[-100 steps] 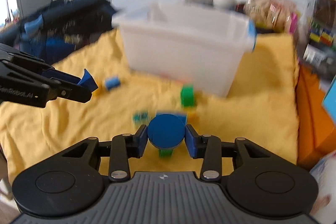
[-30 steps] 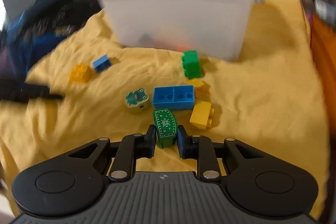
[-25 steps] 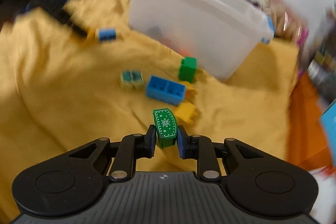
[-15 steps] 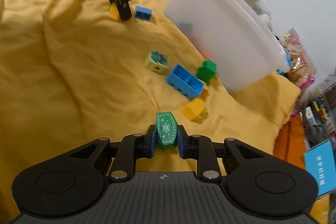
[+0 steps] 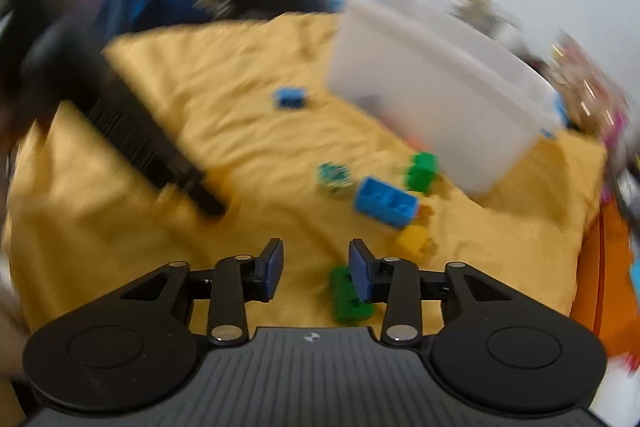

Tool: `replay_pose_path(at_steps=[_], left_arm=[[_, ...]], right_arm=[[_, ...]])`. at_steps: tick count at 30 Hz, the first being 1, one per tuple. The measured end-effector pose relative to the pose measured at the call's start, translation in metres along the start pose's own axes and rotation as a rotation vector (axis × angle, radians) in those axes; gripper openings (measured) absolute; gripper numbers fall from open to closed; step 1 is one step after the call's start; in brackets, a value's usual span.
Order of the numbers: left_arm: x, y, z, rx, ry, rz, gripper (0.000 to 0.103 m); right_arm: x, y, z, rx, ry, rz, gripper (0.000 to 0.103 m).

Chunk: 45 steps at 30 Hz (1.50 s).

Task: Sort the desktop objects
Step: 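Grasp the yellow four-stud brick with the left gripper while the right gripper grasps the green block, then carry the yellow and green bricks over the clear bin and open both grippers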

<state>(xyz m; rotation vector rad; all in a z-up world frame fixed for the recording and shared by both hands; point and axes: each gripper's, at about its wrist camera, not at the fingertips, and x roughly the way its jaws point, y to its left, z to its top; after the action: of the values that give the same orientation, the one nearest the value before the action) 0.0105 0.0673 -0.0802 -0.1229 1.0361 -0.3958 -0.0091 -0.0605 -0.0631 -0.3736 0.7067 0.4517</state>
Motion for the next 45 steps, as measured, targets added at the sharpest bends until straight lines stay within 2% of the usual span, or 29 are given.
replay_pose_path(at_steps=[2,4,8,9,10,12,13,20,27,30,37,41,45], left_arm=[[0.002,0.0,-0.002,0.006,0.005,0.003,0.046],[0.003,-0.001,-0.003,0.016,-0.003,0.019,0.046],[0.002,-0.004,-0.004,0.039,-0.029,0.057,0.045],[0.001,-0.005,-0.004,0.046,-0.033,0.063,0.043],[0.001,-0.005,-0.005,0.049,-0.039,0.07,0.035],[-0.002,-0.007,-0.006,0.072,-0.05,0.083,0.035],[-0.005,-0.008,-0.006,0.085,-0.059,0.087,0.035],[-0.034,-0.008,0.017,0.116,-0.15,0.079,0.035],[-0.076,-0.002,0.076,0.1,-0.291,0.05,0.035],[-0.09,0.0,0.111,0.106,-0.362,0.06,0.035],[-0.102,-0.005,0.185,0.159,-0.486,0.091,0.035],[-0.089,-0.001,0.218,0.137,-0.494,0.088,0.035],[-0.057,0.011,0.237,0.1,-0.435,0.099,0.035]], right_arm=[[0.006,-0.016,-0.001,0.103,0.035,0.011,0.044],[0.01,-0.023,-0.006,0.145,0.06,0.025,0.044],[0.021,-0.029,-0.016,0.179,0.091,0.034,0.043],[0.024,-0.03,-0.018,0.191,0.098,0.039,0.042],[0.025,-0.031,-0.02,0.198,0.106,0.042,0.041],[0.025,-0.032,-0.024,0.209,0.108,0.043,0.037],[0.025,-0.033,-0.024,0.214,0.109,0.044,0.028],[0.012,-0.039,-0.018,0.236,0.085,0.029,0.027],[-0.012,-0.065,0.028,0.263,-0.043,-0.017,0.027],[-0.02,-0.078,0.054,0.256,-0.118,-0.061,0.027],[-0.025,-0.111,0.114,0.326,-0.273,-0.081,0.027],[-0.017,-0.123,0.147,0.341,-0.327,-0.105,0.027],[0.005,-0.126,0.165,0.365,-0.311,-0.155,0.027]])
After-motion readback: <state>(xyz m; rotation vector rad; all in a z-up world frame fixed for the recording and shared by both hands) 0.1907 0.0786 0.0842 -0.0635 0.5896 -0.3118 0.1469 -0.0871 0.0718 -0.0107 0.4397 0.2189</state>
